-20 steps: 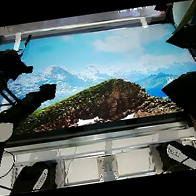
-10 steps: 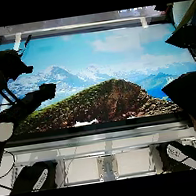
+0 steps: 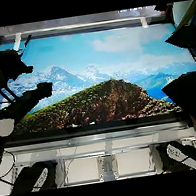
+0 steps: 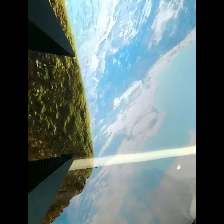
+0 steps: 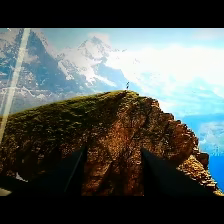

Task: Fold the clothes and pants, and hang the long-sleeved shirts on hangers.

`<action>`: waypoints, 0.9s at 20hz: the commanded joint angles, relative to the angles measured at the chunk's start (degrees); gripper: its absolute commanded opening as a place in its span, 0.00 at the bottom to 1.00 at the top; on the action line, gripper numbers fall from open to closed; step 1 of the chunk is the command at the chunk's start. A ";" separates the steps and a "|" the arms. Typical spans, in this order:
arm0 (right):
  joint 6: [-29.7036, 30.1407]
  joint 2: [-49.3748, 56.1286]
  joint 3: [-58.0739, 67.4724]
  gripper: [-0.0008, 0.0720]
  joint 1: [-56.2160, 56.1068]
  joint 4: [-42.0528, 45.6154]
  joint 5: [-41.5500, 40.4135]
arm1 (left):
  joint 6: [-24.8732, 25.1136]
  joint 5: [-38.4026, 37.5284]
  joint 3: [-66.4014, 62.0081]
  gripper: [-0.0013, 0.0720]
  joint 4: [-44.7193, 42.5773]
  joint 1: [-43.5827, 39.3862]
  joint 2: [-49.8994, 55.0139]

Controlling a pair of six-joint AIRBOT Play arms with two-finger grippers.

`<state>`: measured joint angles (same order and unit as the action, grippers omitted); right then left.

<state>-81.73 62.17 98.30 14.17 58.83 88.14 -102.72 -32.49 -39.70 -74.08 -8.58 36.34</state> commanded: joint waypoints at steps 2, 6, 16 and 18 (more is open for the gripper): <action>-0.04 0.02 0.00 0.54 -0.04 -0.02 -1.92 | -0.02 3.37 -2.40 0.98 -10.58 10.01 1.97; -0.04 0.02 0.00 0.54 -0.04 0.04 -2.64 | 0.00 3.32 -16.55 0.98 -9.68 38.40 12.98; -3.23 0.02 0.00 0.54 -0.04 -0.20 -8.61 | 19.41 5.03 -41.24 0.99 34.95 54.16 53.22; -5.95 0.02 -0.02 0.54 -0.04 -0.20 -8.63 | 27.65 10.16 -44.33 0.99 34.73 48.81 58.51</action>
<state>-84.42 62.17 98.30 14.17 58.67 80.20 -86.26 -28.62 -79.66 -45.87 44.40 86.56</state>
